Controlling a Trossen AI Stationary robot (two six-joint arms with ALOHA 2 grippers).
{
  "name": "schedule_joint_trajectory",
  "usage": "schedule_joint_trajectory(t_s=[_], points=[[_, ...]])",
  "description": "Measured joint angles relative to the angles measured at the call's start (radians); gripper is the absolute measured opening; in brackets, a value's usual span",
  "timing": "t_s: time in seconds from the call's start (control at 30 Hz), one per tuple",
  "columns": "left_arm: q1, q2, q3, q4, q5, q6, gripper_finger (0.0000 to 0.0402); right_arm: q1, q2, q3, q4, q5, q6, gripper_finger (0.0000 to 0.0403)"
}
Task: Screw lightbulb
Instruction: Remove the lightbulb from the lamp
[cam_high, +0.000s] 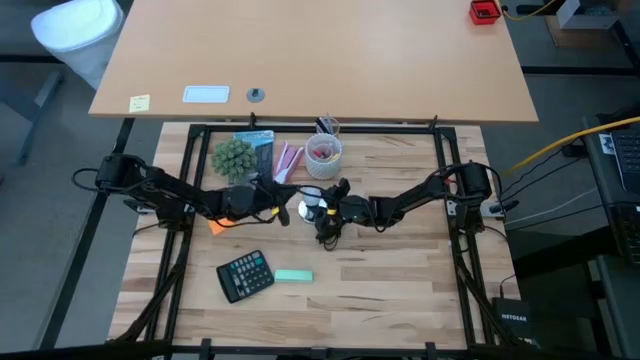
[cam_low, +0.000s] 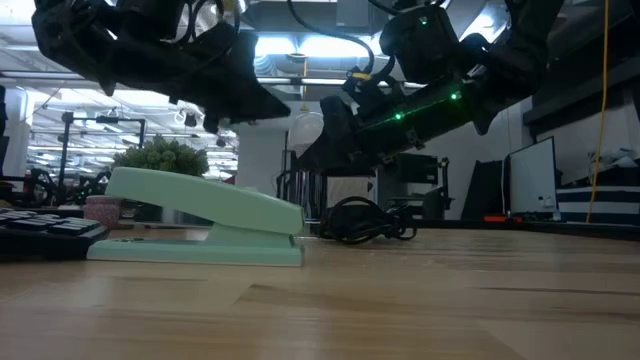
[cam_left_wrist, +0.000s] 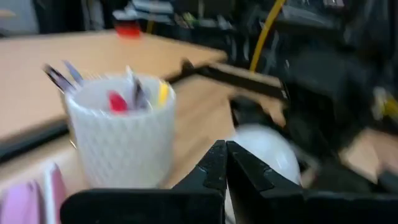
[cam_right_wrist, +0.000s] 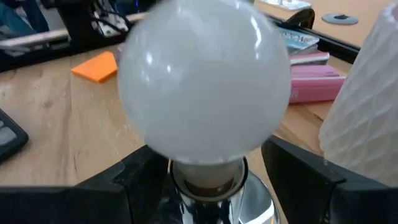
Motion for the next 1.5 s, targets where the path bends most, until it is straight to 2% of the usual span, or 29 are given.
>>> schedule_joint_trajectory(t_s=[0.2, 0.47, 0.73, 0.93, 1.27, 1.4, 1.5], points=[[0.07, 0.0, 0.0, 0.062, -0.015, 0.037, 0.0001, 0.001, 0.0, 0.0, -0.021, 0.0, 0.0, 0.0259], [0.118, 0.0, 0.0, 0.021, 0.126, -0.034, 0.0001, 0.001, 0.0, 0.0, -0.018, 0.0, 0.0, 0.0256], [0.087, 0.0, 0.001, -0.008, 0.184, -0.026, 0.0001, 0.001, 0.0, 0.0, 0.025, -0.002, -0.029, 0.0196], [0.049, 0.0, 0.001, -0.048, 0.178, -0.027, 0.0001, 0.001, 0.0, 0.0, 0.023, -0.002, -0.055, 0.0162], [0.035, 0.0, 0.002, -0.025, 0.174, -0.01, 0.0001, 0.001, 0.0, -0.001, 0.042, -0.003, -0.083, 0.0173], [0.043, 0.0, 0.002, -0.025, 0.087, 0.012, 0.0001, 0.001, 0.0, 0.0, 0.047, 0.0, -0.083, 0.0172], [0.072, 0.0, 0.002, -0.025, 0.071, 0.018, 0.0001, 0.001, 0.0, 0.0, 0.046, 0.0, -0.083, 0.0173]])
